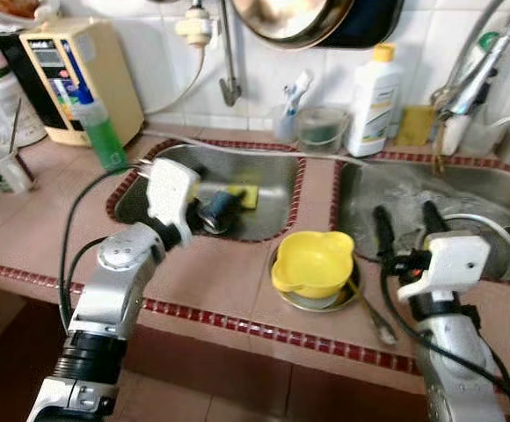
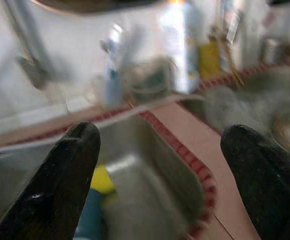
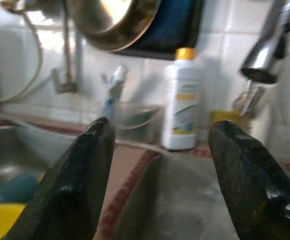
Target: Kitchen organization
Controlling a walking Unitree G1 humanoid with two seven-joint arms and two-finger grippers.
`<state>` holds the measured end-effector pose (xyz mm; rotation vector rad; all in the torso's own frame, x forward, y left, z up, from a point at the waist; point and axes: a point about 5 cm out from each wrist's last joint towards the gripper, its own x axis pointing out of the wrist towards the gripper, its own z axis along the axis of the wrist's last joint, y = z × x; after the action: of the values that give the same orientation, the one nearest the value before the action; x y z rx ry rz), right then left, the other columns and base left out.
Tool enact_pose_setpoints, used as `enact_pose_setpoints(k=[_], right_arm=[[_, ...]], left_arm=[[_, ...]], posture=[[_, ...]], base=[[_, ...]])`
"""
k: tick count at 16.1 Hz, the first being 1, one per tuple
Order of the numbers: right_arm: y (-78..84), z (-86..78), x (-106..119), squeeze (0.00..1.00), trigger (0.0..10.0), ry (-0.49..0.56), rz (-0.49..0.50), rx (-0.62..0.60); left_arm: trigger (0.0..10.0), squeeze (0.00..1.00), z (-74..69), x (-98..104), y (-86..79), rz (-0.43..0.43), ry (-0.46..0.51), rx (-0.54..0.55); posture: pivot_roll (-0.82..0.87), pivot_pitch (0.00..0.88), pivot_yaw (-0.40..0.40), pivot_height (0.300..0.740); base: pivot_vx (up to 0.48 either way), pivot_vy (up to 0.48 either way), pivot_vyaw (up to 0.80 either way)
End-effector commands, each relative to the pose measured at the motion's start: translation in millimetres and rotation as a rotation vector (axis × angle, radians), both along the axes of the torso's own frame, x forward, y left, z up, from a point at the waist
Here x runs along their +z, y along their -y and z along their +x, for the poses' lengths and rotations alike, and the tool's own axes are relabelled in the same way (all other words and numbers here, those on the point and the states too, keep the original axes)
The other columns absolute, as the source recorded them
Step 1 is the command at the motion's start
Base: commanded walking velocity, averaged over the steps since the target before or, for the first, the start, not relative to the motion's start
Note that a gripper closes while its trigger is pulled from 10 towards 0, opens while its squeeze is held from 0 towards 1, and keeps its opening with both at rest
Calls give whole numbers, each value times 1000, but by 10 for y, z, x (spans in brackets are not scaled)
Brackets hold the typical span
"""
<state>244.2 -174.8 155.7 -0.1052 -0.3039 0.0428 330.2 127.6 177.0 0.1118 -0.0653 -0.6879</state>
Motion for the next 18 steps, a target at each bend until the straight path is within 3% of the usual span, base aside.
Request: enact_pose_setpoints(k=[1,6,9,11,18], right_arm=[[-42,-47,5,0,10000,-14,6,34],[-204,-358,-114,0,10000,-119,70,216],[-229,-463,-145,0,10000,-156,86,245],[-261,-568,-195,0,10000,-190,85,268],[-326,-748,-303,0,10000,-259,79,312]], left_arm=[[10000,0,-27,19,11,31,-11,-41],[10000,0,-9,41,33,57,-62,-109],[10000,0,11,62,46,71,-83,-139],[10000,0,22,41,87,72,-154,-181],[10000,0,82,83,176,93,-166,-227]], posture=[[-161,30,91,740],[-178,43,100,740],[-186,46,106,740],[-201,46,115,740],[-222,37,135,740]], base=[[0,0,0],[0,0,0],[0,0,0],[0,0,0],[0,0,0]])
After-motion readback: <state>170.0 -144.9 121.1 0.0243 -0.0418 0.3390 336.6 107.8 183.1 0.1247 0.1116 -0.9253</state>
